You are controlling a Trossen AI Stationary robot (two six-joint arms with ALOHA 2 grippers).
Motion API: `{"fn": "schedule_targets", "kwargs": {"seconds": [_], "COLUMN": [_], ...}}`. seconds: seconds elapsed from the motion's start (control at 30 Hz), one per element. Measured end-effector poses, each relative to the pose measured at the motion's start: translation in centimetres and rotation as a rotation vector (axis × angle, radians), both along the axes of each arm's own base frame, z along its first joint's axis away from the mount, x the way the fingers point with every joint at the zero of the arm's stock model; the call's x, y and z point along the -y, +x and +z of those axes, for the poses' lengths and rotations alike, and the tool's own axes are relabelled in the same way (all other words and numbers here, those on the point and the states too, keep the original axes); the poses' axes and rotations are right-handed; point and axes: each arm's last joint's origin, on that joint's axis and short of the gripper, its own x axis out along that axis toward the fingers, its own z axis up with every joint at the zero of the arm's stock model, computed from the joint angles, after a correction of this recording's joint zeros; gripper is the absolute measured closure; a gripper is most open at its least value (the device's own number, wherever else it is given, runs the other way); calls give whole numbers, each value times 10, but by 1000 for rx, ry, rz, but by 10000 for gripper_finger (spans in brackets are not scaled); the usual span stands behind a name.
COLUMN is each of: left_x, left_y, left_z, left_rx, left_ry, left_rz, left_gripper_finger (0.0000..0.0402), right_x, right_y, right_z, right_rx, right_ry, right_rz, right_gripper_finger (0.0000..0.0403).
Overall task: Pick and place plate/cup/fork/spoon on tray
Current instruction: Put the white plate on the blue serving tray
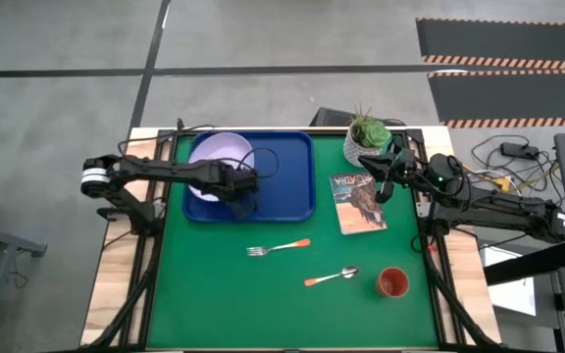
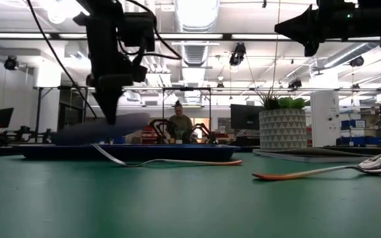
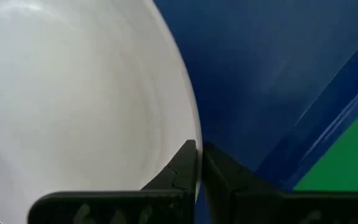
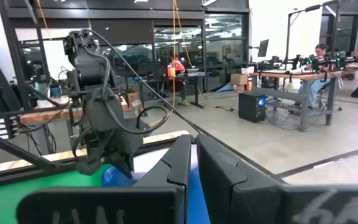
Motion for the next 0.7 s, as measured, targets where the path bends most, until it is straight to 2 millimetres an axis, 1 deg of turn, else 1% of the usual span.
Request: {"fn": "schedule_targets", "kwargs": {"seconds": [0.17, 0.37, 0.57, 0.7], "left_x": [-5, -10, -11, -10], "left_y": [5, -3, -5, -4], "left_z": [-13, -26, -29, -29], "left_rx": [100, 72, 66, 75], "left_ry": [18, 14, 11, -29], "left_rz": [16, 36, 42, 33], "left_gripper_finger": [401, 401, 401, 401], "right_x": [0, 0, 0, 0], "right_y": [0, 0, 1, 1], "right_z": [0, -2, -3, -3], "right_rx": [2, -8, -18, -18], "right_ry": [12, 28, 32, 32], "right_rz": [2, 4, 3, 3], "right_gripper_finger": [381, 380, 381, 381]}}
